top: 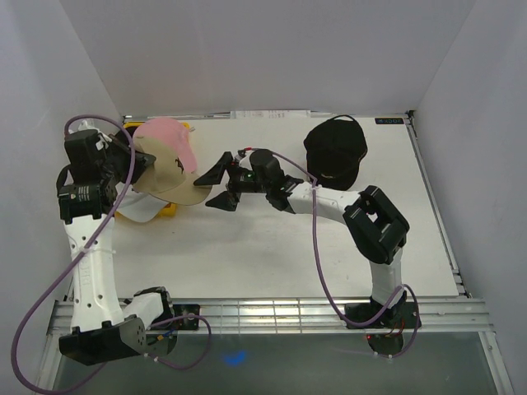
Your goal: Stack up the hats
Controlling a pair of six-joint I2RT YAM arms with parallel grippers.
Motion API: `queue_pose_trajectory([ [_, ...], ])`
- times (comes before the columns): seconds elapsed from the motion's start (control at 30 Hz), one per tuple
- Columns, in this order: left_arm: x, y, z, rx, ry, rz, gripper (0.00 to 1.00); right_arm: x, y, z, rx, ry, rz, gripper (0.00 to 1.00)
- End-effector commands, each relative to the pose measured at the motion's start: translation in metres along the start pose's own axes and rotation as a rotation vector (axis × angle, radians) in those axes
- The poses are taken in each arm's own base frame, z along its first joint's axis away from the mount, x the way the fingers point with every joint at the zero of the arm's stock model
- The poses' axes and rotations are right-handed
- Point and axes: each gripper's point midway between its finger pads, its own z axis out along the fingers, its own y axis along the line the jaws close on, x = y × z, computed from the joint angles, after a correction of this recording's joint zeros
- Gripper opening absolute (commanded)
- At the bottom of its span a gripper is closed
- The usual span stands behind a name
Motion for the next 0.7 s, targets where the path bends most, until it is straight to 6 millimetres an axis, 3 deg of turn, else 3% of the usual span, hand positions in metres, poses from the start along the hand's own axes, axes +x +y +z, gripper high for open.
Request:
queue_pose_trajectory([
  [0.0, 0.001, -0.011, -0.010, 0.062, -0.019, 0.010, 0.00, -0.006, 0.037, 0.007, -0.105, -0.031, 0.021, 0.96],
  [0.23, 0.014, -0.006, -0.013, 0.076, 0.000, -0.005, 0.00, -0.007, 0.051, 0.008, -0.150, -0.069, 0.075, 0.82],
  [0.3, 0.016, -0.006, -0.016, 0.087, -0.002, -0.007, 0.00, -0.011, 0.053, 0.007, -0.169, -0.085, 0.084, 0.73],
  [0.43, 0.020, -0.006, -0.017, 0.095, 0.003, -0.013, 0.00, -0.009, 0.055, 0.007, -0.191, -0.089, 0.103, 0.48],
  [0.53, 0.024, -0.005, -0.017, 0.106, 0.011, -0.021, 0.00, -0.006, 0.059, 0.005, -0.208, -0.094, 0.101, 0.22],
  [0.6, 0.030, -0.001, -0.015, 0.103, 0.027, -0.025, 0.00, -0.004, 0.064, -0.002, -0.233, -0.106, 0.105, 0.12],
  [0.67, 0.033, 0.002, -0.013, 0.101, 0.031, -0.027, 0.00, -0.006, 0.068, -0.007, -0.240, -0.131, 0.106, 0.08],
])
